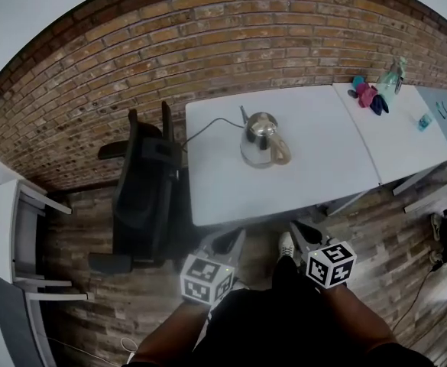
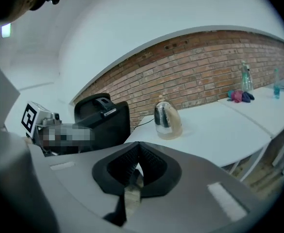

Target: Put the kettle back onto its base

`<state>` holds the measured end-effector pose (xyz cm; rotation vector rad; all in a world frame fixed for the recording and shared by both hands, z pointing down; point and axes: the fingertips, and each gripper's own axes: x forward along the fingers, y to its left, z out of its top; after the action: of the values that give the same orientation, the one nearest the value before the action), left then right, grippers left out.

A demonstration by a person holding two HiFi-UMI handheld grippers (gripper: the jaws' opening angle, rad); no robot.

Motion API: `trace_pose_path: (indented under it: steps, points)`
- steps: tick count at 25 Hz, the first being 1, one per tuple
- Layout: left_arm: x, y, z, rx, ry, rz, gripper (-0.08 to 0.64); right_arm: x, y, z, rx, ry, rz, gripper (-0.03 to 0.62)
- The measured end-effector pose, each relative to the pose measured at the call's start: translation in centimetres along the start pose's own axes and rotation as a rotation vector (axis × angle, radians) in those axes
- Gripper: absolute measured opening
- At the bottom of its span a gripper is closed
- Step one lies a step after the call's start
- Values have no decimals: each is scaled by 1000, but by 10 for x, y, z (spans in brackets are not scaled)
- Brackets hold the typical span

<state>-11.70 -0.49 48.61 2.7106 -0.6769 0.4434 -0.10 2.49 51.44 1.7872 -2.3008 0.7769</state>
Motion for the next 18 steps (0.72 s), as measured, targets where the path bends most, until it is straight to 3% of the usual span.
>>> trace_pose_path:
  steps: [4, 8, 12, 18]
  points:
    - [4, -28, -7, -2, 20, -65, 0, -24, 30, -9, -6, 7, 44, 26]
    - [5, -41, -7, 10, 29, -76, 0, -35, 34, -10, -5, -4, 54, 26]
    - [8, -52, -9, 19, 21, -37, 0, -39, 21, -13, -26, 32, 89, 26]
    - [8, -62, 2, -49, -33, 52, 0, -57, 9, -1, -128, 61, 149, 25]
